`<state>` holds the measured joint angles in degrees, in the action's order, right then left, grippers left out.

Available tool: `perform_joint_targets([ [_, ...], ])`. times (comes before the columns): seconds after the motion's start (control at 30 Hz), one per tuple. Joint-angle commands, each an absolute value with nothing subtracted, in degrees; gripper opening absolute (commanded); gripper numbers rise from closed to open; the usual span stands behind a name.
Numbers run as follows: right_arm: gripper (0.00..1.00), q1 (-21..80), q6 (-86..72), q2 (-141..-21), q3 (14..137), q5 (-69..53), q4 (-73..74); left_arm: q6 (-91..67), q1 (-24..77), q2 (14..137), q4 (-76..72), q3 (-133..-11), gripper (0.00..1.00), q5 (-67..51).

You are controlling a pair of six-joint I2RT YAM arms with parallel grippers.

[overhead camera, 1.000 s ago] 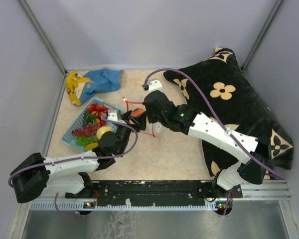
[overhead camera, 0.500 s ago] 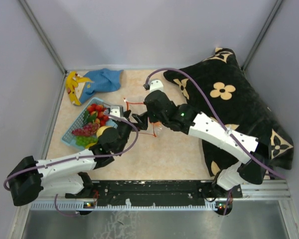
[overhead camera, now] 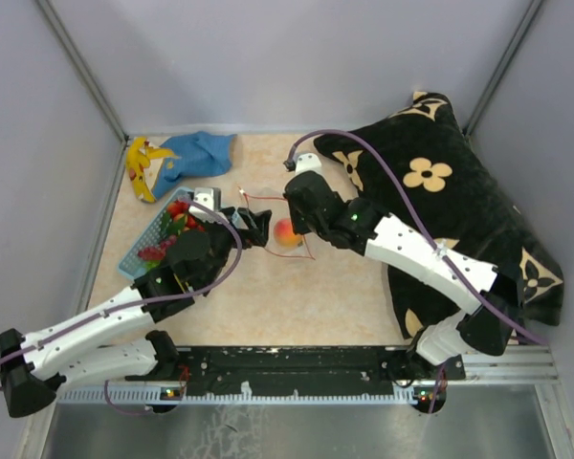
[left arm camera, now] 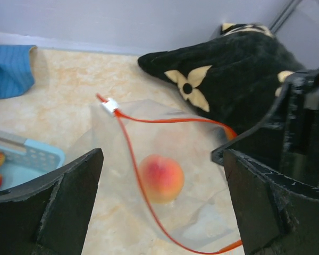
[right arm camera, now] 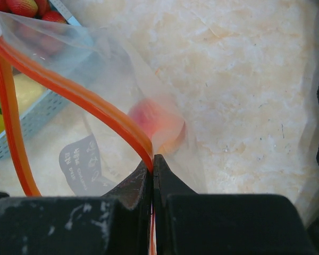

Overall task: Place the food in the zip-top bag and seal the zipper
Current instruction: Pick up the fake fruit from the bin.

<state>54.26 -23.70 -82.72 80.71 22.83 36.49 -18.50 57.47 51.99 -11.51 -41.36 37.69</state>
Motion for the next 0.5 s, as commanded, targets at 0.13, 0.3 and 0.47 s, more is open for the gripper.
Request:
perform_joint_targets([
  [0.13,0.0,53.32,-23.58,-79.49,81.04,24.53,35.63,-25.19,51.9,50.73,15.77,-49.14,0.99,34.59],
  [0.3,0.0,53.22,-23.28,-78.78,81.2,29.08,37.18,-28.06,44.3,48.82,23.46,-50.05,0.99,28.74],
  [0.47,0.0,53.23,-22.53,-78.99,81.91,34.19,39.8,-30.24,38.35,47.54,25.88,-48.87,0.99,22.8],
])
